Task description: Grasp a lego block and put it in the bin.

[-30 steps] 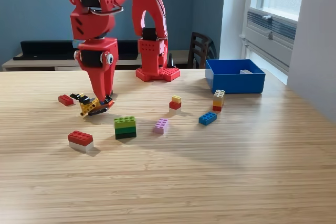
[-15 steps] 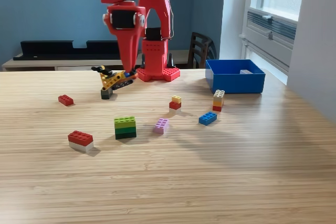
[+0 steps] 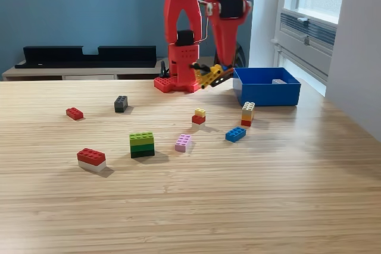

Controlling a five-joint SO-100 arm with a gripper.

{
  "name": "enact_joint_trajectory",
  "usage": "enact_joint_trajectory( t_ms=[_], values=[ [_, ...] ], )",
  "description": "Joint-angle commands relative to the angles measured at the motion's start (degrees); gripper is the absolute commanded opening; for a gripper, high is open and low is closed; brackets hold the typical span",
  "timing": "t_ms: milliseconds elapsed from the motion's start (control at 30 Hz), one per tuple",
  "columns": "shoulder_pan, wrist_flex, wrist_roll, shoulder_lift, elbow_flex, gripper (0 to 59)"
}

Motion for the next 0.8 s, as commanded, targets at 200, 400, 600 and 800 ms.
enact_joint_trajectory(
  t_ms=[200, 400, 600, 800],
  values=[
    [-27.69, 0.79, 6.68, 5.01, -1.14, 0.0],
    [-41.13, 0.79, 8.17, 4.22, -2.29, 0.0],
    [-48.43, 0.79, 8.53, 4.13, -2.2, 0.0],
    [-48.25, 0.79, 7.38, 4.13, 0.35, 0.0]
  ],
)
